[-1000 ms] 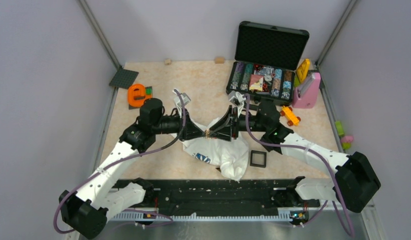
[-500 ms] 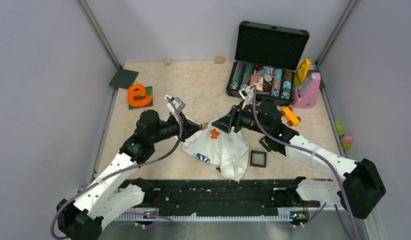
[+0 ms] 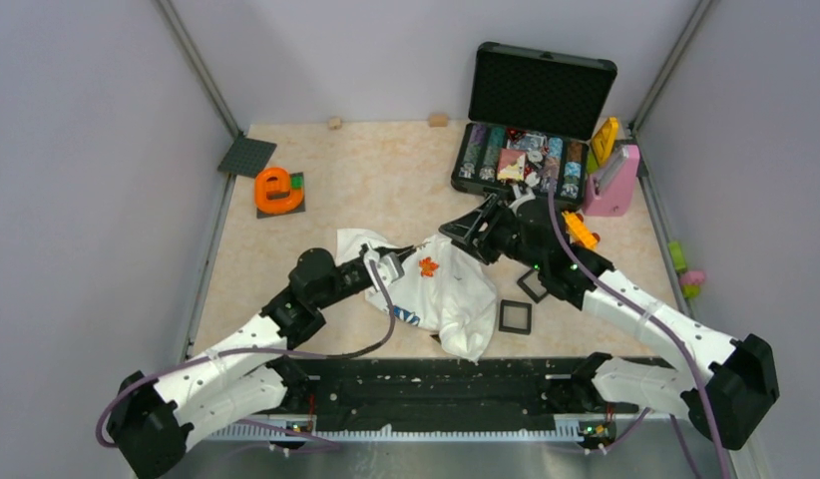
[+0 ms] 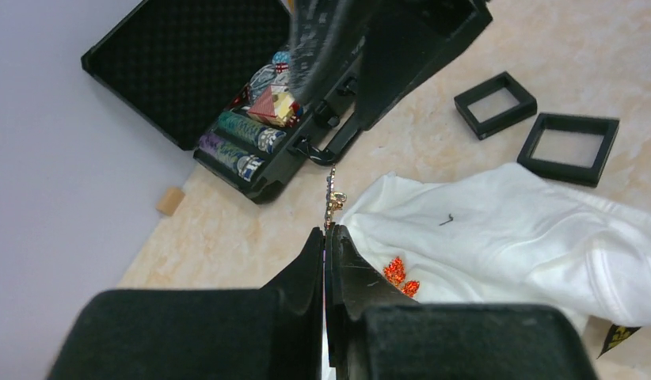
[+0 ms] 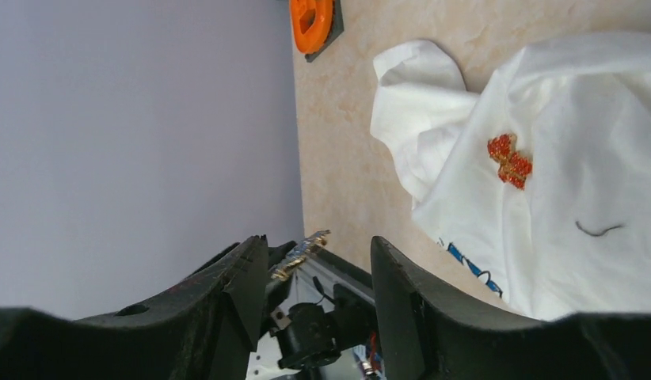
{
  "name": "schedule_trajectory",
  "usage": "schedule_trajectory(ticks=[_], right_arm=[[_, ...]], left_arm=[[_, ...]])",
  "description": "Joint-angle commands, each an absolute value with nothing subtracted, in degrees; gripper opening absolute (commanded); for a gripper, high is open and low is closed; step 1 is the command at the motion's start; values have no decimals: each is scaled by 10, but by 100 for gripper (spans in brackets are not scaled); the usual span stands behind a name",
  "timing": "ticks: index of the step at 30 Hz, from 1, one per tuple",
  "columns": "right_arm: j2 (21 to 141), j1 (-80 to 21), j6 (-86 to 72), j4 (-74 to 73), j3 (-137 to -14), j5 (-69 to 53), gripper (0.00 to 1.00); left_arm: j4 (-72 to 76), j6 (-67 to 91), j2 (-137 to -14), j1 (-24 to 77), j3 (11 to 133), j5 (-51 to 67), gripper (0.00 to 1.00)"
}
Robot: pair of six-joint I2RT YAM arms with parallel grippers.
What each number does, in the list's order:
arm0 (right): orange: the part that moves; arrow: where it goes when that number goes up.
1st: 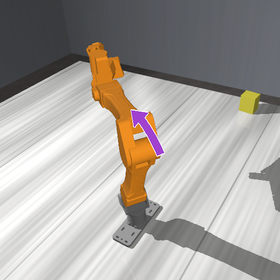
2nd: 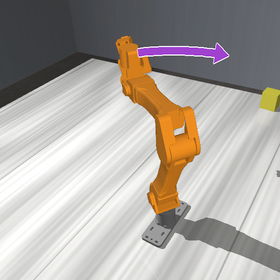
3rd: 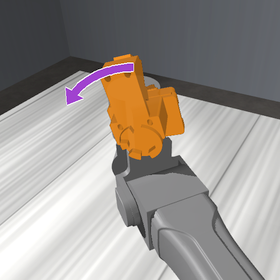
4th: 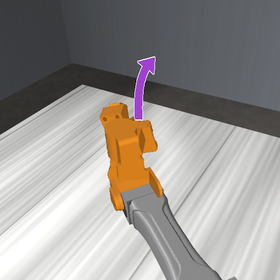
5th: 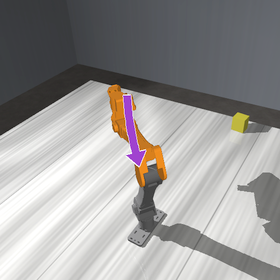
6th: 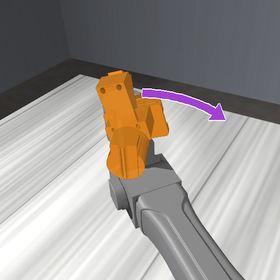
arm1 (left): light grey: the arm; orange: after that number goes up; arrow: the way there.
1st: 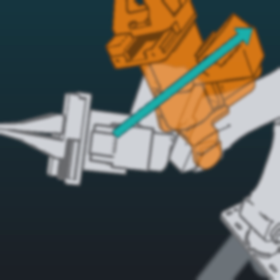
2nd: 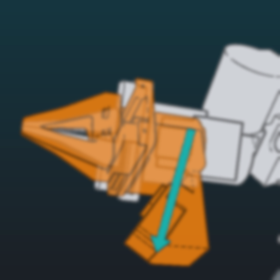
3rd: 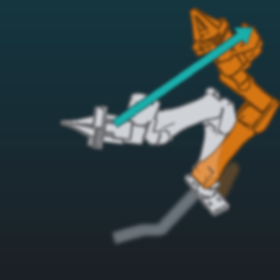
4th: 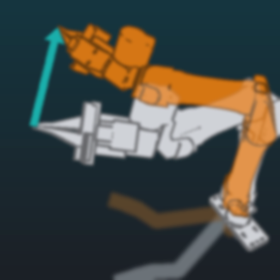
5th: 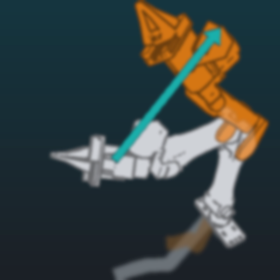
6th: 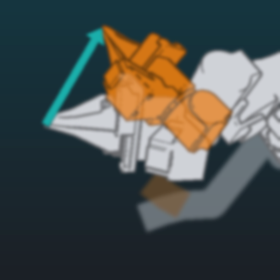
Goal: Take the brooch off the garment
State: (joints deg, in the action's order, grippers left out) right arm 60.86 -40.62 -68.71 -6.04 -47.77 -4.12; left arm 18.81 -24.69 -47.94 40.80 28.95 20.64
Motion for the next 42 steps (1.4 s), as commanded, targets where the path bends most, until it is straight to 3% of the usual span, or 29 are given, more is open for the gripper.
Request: schedule_trajectory(ticks=[1,25,32,36,38,39,42], right_arm=[[628,-424,-778,-61,-507,-67,51],[669,-448,-835,-5,-493,-71,42],[678,-452,-838,19,-493,-71,33],[677,-452,-835,23,-491,-69,16],[675,-452,-825,19,-490,-60,2],[673,-451,-816,13,-491,-46,0],[665,-450,-756,28,-488,-36,0]], left_arm=[[294,-394,-502,441,265,160,0],[282,-430,-500,452,264,159,0],[281,-436,-502,454,262,162,0],[280,-436,-507,455,263,162,0],[296,-421,-507,456,256,159,19],[301,-416,-505,456,252,164,25],[301,-386,-502,455,246,180,57]])
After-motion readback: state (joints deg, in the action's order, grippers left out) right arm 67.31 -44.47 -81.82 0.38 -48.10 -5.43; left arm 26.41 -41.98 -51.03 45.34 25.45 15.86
